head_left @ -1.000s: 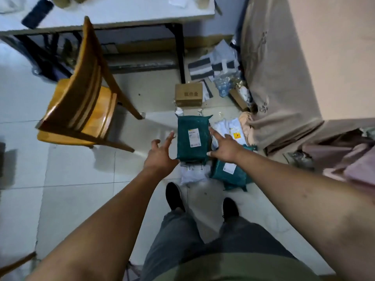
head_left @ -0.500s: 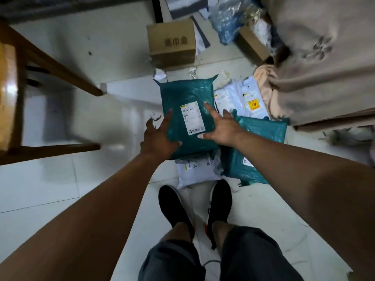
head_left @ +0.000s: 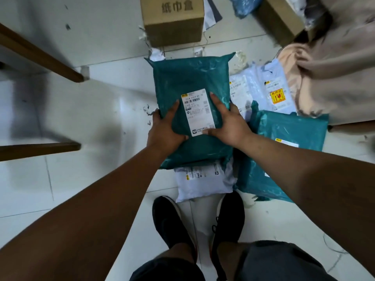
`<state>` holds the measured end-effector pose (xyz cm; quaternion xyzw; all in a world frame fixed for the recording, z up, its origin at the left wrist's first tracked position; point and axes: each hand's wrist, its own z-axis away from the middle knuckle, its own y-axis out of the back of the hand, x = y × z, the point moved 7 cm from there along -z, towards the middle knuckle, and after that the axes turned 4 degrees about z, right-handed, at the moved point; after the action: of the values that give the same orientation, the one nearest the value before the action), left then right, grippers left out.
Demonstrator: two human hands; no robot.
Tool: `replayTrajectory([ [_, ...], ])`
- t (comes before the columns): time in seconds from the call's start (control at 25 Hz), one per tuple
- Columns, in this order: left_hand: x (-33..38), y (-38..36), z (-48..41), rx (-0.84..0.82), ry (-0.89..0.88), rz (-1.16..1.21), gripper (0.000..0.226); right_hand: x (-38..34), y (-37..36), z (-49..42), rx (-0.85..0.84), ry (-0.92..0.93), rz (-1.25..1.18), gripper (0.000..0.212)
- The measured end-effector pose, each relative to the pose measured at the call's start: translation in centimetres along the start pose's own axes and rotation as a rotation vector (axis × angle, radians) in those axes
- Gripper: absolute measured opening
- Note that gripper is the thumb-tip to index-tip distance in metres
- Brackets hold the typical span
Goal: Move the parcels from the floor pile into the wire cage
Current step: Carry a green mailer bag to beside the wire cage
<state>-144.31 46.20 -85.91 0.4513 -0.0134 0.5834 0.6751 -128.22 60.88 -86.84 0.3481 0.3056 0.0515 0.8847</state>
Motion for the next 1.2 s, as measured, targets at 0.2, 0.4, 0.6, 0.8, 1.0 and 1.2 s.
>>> replayTrajectory([
  [0.2,2.0,1.7,4.3,-0.056,0.077,0.009,0.119,-2.1,2.2,4.5,-0.015,-0.052,0.003,0.126],
  [0.4,6.1,5.1,8.5,-0.031,0.071,-0.066,0.118,-5.4,6.1,9.7,0.026,-0.089,0.045,0.126],
  [0.6,14.5,12.6,15.1,-0.030,-0.007,-0.176,0.115,-10.4,14.3,17.7,0.090,-0.158,0.083,0.120],
  [0.8,23.6,19.4,22.4,-0.092,-0.099,-0.275,0.118,-15.2,22.5,27.2,0.148,-0.213,0.020,0.117],
  [1.0,31.0,24.5,30.6,-0.164,-0.166,-0.369,0.120,-18.8,29.2,37.0,0.172,-0.258,-0.055,0.120],
  [1.2,36.7,27.3,38.3,-0.189,-0.279,-0.446,0.119,-20.7,33.7,46.0,0.236,-0.316,-0.152,0.123],
])
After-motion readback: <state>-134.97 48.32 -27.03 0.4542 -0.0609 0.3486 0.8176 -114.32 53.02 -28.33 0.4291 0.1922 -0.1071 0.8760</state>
